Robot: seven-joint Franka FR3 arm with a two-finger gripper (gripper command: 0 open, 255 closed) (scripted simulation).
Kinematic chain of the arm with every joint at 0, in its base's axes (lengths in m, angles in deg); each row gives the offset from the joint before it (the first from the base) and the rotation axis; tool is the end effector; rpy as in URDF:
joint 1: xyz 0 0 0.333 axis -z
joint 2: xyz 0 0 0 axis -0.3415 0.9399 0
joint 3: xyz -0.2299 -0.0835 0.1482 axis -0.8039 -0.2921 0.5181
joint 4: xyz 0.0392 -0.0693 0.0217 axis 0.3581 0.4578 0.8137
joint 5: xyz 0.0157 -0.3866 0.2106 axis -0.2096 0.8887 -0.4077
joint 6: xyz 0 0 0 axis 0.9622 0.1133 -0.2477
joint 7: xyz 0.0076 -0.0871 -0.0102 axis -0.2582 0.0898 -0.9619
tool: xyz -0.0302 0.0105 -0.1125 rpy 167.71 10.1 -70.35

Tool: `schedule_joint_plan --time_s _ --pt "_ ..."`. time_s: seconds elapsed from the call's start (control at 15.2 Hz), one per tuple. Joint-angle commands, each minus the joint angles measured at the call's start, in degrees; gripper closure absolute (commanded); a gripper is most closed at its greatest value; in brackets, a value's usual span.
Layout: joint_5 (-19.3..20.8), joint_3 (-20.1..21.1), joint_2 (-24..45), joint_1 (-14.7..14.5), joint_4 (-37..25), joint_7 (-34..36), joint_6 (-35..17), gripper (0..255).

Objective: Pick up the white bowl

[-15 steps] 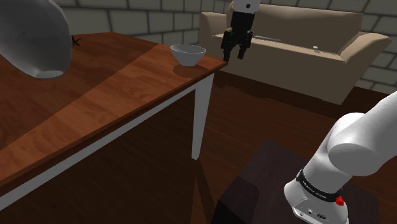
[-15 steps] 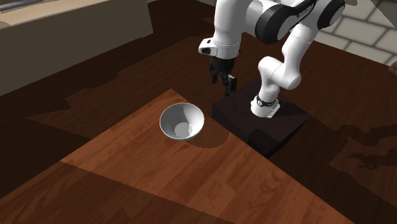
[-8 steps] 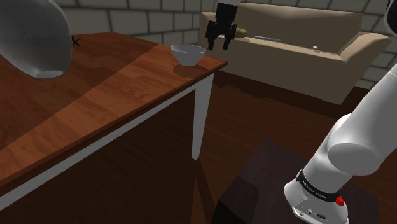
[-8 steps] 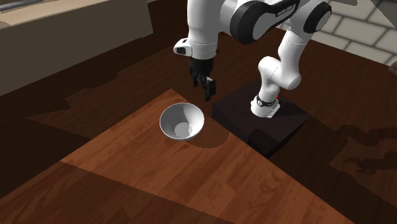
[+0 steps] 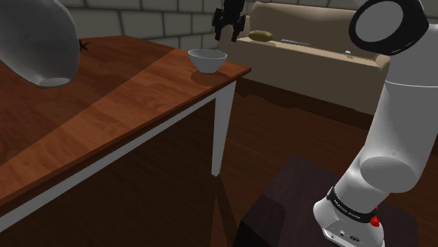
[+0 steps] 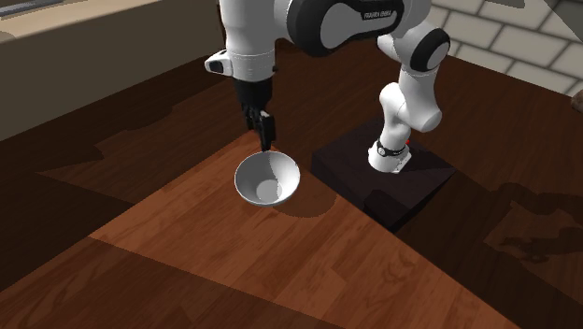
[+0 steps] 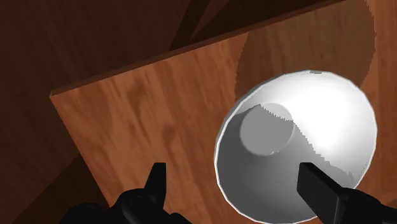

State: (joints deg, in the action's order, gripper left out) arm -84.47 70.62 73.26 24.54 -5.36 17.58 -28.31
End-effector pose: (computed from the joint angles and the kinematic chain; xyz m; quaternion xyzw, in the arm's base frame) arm 0.6629 -0.0553 0.6265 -0.9955 0.0701 -0.0454 0.0452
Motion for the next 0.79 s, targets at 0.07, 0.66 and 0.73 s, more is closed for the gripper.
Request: schedule_joint_plan --time_s 0.07,0.66,0.73 --pt "-0.4 0.0 2.2 0.2 -1.7 -0.2 -0.7 0" --pt "-0.3 0.0 -0.2 0.0 6.0 -0.6 -6.2 255" --pt "-0.3 0.0 -0.2 0.0 6.1 -0.6 -6.2 255"
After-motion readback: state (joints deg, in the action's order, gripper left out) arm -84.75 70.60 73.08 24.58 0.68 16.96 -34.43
